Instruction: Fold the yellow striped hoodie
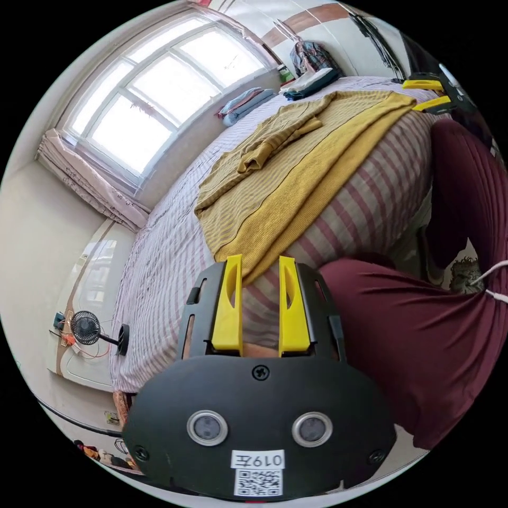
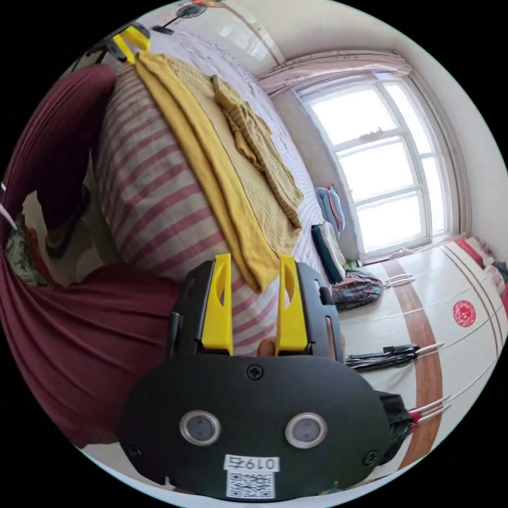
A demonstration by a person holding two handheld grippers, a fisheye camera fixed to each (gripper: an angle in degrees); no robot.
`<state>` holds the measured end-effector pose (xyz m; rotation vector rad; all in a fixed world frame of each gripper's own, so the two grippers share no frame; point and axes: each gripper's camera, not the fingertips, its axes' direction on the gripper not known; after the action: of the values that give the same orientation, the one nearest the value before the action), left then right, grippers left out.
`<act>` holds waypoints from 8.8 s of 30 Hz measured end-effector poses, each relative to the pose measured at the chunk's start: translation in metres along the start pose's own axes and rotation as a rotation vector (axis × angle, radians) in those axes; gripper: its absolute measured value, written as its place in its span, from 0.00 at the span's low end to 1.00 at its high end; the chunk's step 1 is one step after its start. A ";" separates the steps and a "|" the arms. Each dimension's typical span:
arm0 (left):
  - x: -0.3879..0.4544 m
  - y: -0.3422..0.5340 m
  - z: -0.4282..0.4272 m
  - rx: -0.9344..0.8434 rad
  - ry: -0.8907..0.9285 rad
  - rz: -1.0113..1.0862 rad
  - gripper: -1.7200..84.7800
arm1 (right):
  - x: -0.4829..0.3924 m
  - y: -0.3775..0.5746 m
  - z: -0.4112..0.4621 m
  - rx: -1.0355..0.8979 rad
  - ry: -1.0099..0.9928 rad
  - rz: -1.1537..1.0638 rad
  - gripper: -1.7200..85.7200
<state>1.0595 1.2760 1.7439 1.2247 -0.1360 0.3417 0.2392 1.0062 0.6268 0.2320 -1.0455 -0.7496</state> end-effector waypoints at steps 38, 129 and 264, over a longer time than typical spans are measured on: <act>0.023 0.005 0.037 -0.026 -0.234 0.492 0.12 | -0.026 0.015 0.031 -0.025 0.181 -0.122 0.09; -0.654 -0.511 0.611 -0.082 0.737 -0.001 0.03 | 0.886 -0.224 0.571 0.133 -0.872 0.248 0.03; -0.004 -0.269 0.280 -0.075 -0.261 0.630 0.03 | 0.058 -0.235 0.214 0.043 0.164 -0.416 0.05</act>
<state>1.1668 0.9331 1.5968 1.1262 -0.7621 0.7131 -0.0315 0.8314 0.6550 0.5500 -0.8661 -1.0633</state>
